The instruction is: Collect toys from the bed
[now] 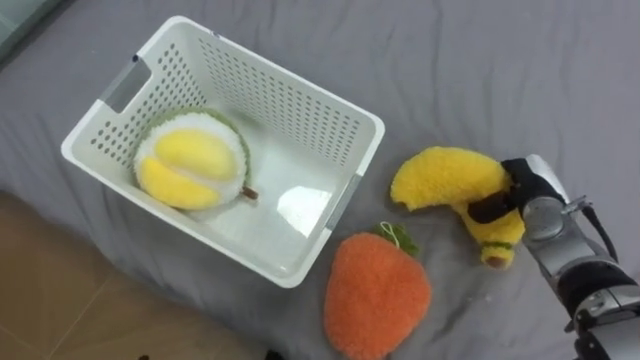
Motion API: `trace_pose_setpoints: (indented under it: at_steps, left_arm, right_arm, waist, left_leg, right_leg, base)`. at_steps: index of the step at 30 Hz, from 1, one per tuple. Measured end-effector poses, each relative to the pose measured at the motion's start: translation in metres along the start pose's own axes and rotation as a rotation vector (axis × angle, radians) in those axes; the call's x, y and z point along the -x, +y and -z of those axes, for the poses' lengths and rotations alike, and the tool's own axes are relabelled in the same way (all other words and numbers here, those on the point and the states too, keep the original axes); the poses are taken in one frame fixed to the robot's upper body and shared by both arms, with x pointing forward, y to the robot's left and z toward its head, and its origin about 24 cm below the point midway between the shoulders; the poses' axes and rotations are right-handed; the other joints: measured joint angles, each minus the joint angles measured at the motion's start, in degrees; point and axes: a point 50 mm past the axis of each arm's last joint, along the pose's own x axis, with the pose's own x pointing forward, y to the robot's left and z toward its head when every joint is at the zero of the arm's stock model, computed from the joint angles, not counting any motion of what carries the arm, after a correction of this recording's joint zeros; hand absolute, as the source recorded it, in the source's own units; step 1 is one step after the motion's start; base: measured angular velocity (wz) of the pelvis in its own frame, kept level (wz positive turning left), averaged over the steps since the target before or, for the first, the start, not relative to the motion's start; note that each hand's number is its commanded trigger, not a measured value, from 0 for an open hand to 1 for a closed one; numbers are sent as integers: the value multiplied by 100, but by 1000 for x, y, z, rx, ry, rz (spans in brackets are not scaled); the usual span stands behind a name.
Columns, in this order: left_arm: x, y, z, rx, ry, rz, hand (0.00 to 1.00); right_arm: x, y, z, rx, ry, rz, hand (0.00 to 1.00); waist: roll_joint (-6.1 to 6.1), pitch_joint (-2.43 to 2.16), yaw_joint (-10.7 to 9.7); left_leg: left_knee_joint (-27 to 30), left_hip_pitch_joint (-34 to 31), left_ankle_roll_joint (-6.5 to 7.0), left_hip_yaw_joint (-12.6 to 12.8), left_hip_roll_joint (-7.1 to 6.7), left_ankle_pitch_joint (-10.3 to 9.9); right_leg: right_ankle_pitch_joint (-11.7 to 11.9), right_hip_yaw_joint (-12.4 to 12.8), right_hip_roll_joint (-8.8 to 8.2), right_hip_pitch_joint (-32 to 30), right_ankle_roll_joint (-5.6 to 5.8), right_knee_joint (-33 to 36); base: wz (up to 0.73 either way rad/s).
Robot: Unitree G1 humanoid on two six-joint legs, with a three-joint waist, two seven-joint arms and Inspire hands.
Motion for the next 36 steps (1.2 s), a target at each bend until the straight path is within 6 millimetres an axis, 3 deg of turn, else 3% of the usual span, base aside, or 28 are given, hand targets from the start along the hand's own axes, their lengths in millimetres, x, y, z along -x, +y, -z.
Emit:
trace_pose_setpoints:
  at_steps: [8, 14, 15, 16, 18, 22, 28, 36]
  left_arm:
    - [2, 1, 12, 4, 27, 3, 0]
    - [3, 6, 23, 0, 46, -14, 0]
    - [4, 7, 26, -10, 55, -20, 0]
    - [5, 9, 30, -23, 64, -26, 0]
    - [6, 11, 34, -46, 67, -35, 0]
    - [7, 15, 34, -25, 58, -53, 0]
    - [10, 12, 47, -59, 100, -49, 0]
    - [12, 10, 56, -61, 146, -42, 0]
  right_arm:
    - [0, -2, -6, 8, -26, 7, 100]
    - [3, -20, -38, -6, -186, 59, 100]
    - [6, -22, -46, -1, -235, 70, 100]
    - [10, -22, -52, 9, -285, 75, 100]
    - [20, -20, -66, 13, -373, 83, 100]
    - [39, -22, -93, -7, -529, 79, 100]
    - [59, -30, -122, 56, -663, 134, 100]
    - [71, -29, -136, 60, -718, 125, 100]
  waist:
    - [27, -12, -11]
    - [30, -50, -171]
    - [26, -71, -217]
    - [30, -131, -244]
    - [47, -210, -299]
    - [89, -240, -330]
    - [163, -335, -297]
    - [182, -322, -244]
  left_leg:
    - [-10, 129, -1, -19, 4, -2]
    - [-98, 568, 0, -16, 4, -3]
    - [-100, 700, 1, -16, -7, -5]
    - [-114, 818, 8, -15, -15, -14]
    - [-183, 991, 10, -6, -14, -19]
    - [-277, 1354, 11, 13, -4, -20]
    - [-251, 1672, 15, 15, -32, -72]
    - [-139, 1817, 28, -90, -91, -68]
  right_leg:
    - [0, -23, 8, 135, 0, 4]
    - [-2, -44, 1, 548, 3, -18]
    - [-2, -65, -3, 713, 4, -75]
    - [-2, -73, -3, 843, 4, -110]
    - [-2, -49, 0, 1000, 4, -144]
    - [-10, -34, 3, 1330, 14, -200]
    - [-47, -7, -21, 1688, 26, -189]
    - [-118, -45, -45, 1940, 32, -178]
  base:
    - [3]
    - [2]
    - [5]
    - [5]
    - [-2]
    - [-5]
    - [-1]
    - [9]
